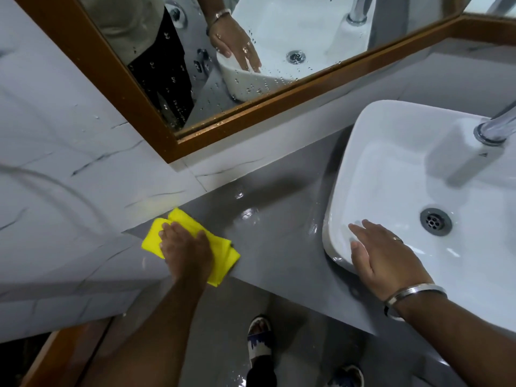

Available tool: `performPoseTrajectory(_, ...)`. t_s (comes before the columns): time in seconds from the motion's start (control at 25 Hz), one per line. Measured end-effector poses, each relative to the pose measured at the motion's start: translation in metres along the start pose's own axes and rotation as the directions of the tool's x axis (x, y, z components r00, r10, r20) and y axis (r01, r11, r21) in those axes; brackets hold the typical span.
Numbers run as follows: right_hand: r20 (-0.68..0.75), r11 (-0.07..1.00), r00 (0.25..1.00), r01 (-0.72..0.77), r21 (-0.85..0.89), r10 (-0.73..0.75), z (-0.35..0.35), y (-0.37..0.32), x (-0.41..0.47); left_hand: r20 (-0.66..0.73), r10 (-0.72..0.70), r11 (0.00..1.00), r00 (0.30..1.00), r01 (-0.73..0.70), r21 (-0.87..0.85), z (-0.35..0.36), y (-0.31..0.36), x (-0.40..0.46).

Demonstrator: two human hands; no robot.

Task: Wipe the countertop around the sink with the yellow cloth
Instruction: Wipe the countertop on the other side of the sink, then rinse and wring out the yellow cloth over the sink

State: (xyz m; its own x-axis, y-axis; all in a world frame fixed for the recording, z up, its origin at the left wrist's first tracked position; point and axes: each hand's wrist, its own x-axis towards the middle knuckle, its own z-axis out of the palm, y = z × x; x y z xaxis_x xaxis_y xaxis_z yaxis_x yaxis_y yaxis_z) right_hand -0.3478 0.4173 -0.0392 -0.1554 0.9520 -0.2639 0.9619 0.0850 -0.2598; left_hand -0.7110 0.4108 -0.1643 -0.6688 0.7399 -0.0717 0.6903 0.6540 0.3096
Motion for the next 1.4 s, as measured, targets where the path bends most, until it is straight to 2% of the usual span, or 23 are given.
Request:
performPoseTrajectory(0.08,-0.009,1.000,1.000,0.003,0.001,-0.003,0.000,0.001,0.001,0.022,0.151,0.988,0.988,-0.152,0.037,0.013,0.051,-0.057)
performPoseTrajectory(0.12,-0.008,1.000,1.000,0.001,0.002,-0.001,0.000,0.002,0.001,0.067,0.289,0.956,0.955,-0.292,0.035,0.022,0.078,-0.091)
performPoseTrajectory(0.2,-0.007,1.000,1.000,-0.010,0.004,0.010,0.002,0.003,0.000,0.190,0.533,0.843,0.824,-0.538,-0.034,0.036,0.115,-0.147)
performPoseTrajectory(0.24,-0.008,1.000,1.000,-0.014,0.008,0.014,0.002,0.004,0.000,0.232,0.591,0.798,0.772,-0.602,-0.029,0.040,0.120,-0.153)
performPoseTrajectory(0.28,-0.010,1.000,1.000,-0.013,0.012,0.013,0.001,0.004,-0.001,0.207,0.608,0.787,0.767,-0.617,-0.023,0.042,0.116,-0.143)
performPoseTrajectory(0.36,-0.019,1.000,1.000,-0.006,0.016,0.006,-0.001,0.001,0.000,0.124,0.459,0.886,0.880,-0.464,0.012,0.042,0.090,-0.092)
performPoseTrajectory(0.44,-0.033,1.000,0.999,-0.010,0.016,0.011,-0.003,-0.001,-0.003,0.081,0.103,0.995,0.991,-0.102,-0.015,0.025,0.066,-0.038)
performPoseTrajectory(0.48,-0.040,1.000,0.999,-0.010,0.015,0.011,-0.003,-0.001,-0.003,0.083,-0.042,0.998,0.996,0.046,-0.040,0.018,0.059,-0.025)
performPoseTrajectory(0.56,-0.037,1.000,0.999,-0.009,0.016,0.009,-0.007,-0.002,-0.004,0.112,-0.179,0.977,0.977,0.190,-0.093,0.010,0.075,-0.040)
performPoseTrajectory(0.64,-0.024,0.999,1.000,0.000,0.035,0.001,-0.007,-0.003,-0.004,0.251,-0.214,0.962,0.944,0.249,-0.116,0.008,0.118,-0.089)
performPoseTrajectory(0.72,-0.038,0.999,0.999,0.012,0.051,-0.010,-0.007,-0.004,-0.006,0.427,-0.120,0.953,0.896,0.225,-0.204,0.006,0.139,-0.139)
performPoseTrajectory(0.8,-0.130,0.999,0.991,0.020,0.039,-0.015,-0.014,-0.005,-0.011,0.530,-0.086,0.966,0.844,0.201,-0.163,-0.003,0.138,-0.153)
performPoseTrajectory(0.84,-0.219,0.998,0.974,0.061,0.019,-0.056,-0.017,-0.008,-0.017,0.556,0.012,0.986,0.831,0.082,-0.144,-0.010,0.128,-0.146)
performPoseTrajectory(0.88,-0.312,0.989,0.939,0.148,-0.001,-0.141,-0.018,-0.015,-0.023,0.515,0.208,0.976,0.831,-0.139,-0.169,-0.019,0.105,-0.138)
performPoseTrajectory(0.92,-0.367,0.965,0.897,0.262,-0.009,-0.247,-0.012,-0.029,-0.030,0.442,0.458,0.888,0.771,-0.420,-0.188,-0.028,0.079,-0.126)
performPoseTrajectory(0.96,-0.364,0.923,0.857,0.383,-0.026,-0.366,0.003,-0.045,-0.037,0.383,0.689,0.709,0.615,-0.681,-0.181,-0.035,0.053,-0.110)
performPoseTrajectory(1.0,-0.297,0.888,0.841,0.456,-0.064,-0.453,0.023,-0.062,-0.042,0.360,0.832,0.493,0.422,-0.860,-0.133,-0.039,0.032,-0.089)
performPoseTrajectory(1.04,-0.174,0.885,0.868,0.454,-0.103,-0.465,0.045,-0.080,-0.044,0.374,0.890,0.320,0.261,-0.942,-0.105,-0.041,0.018,-0.068)
performPoseTrajectory(1.08,-0.024,0.921,0.926,0.372,-0.115,-0.377,0.063,-0.094,-0.041,0.374,0.914,0.206,0.155,-0.973,-0.100,-0.043,0.011,-0.049)
performPoseTrajectory(1.12,0.085,0.967,0.973,0.224,-0.121,-0.214,0.076,-0.103,-0.031,0.357,0.930,0.130,0.085,-0.986,-0.104,-0.043,0.009,-0.033)
performPoseTrajectory(1.2,0.210,0.982,0.973,-0.052,-0.182,0.091,0.086,-0.108,-0.007,0.336,0.941,0.001,-0.044,-0.991,-0.132,-0.042,0.020,-0.010)
performPoseTrajectory(1.28,0.222,0.955,0.964,-0.078,-0.287,0.146,0.087,-0.111,0.009,0.385,0.917,-0.034,-0.101,-0.984,-0.177,-0.039,0.027,0.003)
performPoseTrajectory(1.4,0.271,0.972,0.957,-0.038,-0.234,0.102,0.079,-0.116,0.014,0.434,0.896,0.011,-0.091,-0.974,-0.227,-0.040,0.027,0.012)
